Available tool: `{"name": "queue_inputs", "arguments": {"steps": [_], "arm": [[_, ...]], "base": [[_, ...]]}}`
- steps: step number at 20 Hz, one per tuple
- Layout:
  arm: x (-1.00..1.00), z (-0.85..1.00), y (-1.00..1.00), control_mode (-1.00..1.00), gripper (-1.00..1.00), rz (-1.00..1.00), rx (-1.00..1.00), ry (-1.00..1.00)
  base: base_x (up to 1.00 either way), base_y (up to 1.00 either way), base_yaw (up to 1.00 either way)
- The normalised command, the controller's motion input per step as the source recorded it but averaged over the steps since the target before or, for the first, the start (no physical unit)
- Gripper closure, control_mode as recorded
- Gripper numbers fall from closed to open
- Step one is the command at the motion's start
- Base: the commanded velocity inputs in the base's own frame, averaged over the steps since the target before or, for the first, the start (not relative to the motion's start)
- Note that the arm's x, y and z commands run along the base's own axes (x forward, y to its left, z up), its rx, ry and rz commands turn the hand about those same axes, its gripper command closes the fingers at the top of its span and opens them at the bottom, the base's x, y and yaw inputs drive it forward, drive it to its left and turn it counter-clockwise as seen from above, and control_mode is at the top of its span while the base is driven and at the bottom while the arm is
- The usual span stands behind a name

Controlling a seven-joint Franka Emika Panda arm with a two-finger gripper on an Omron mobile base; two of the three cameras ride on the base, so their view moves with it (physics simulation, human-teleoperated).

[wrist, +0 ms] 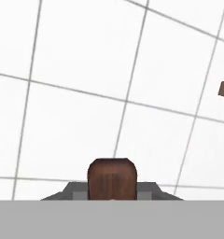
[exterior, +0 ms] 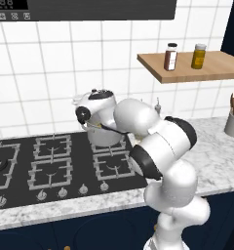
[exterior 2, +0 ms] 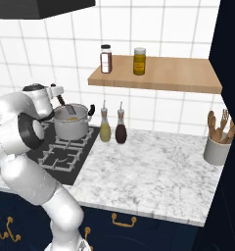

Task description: Put the tomato and potato in the pot. Retrieve the spatula and lightly stir the vegetables in the pot.

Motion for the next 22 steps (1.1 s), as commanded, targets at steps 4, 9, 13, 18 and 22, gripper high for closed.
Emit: {"name": "queue_inputs", "arguments": {"steps": [4, 9, 13, 18, 22], "arm": [[0.69, -0.44, 0.09, -1.0, 1.0, 0.0, 0.0, 0.15], [0.33, -0.39, 0.03, -1.0, 1.0, 0.02, 0.0, 0.12], [0.29, -0.34, 0.03, -1.0, 1.0, 0.04, 0.0, 0.05], [-0.24, 0.07, -0.16, -1.0, 1.0, 0.0, 0.04, 0.0], [-0.13, 0.39, -0.49, -1.0, 1.0, 0.0, 0.11, 0.05]], "base": [[0.0, 0.0, 0.0], [0.0, 0.0, 0.0], [0.0, 0.0, 0.0], [0.0, 0.0, 0.0], [0.0, 0.0, 0.0]]}}
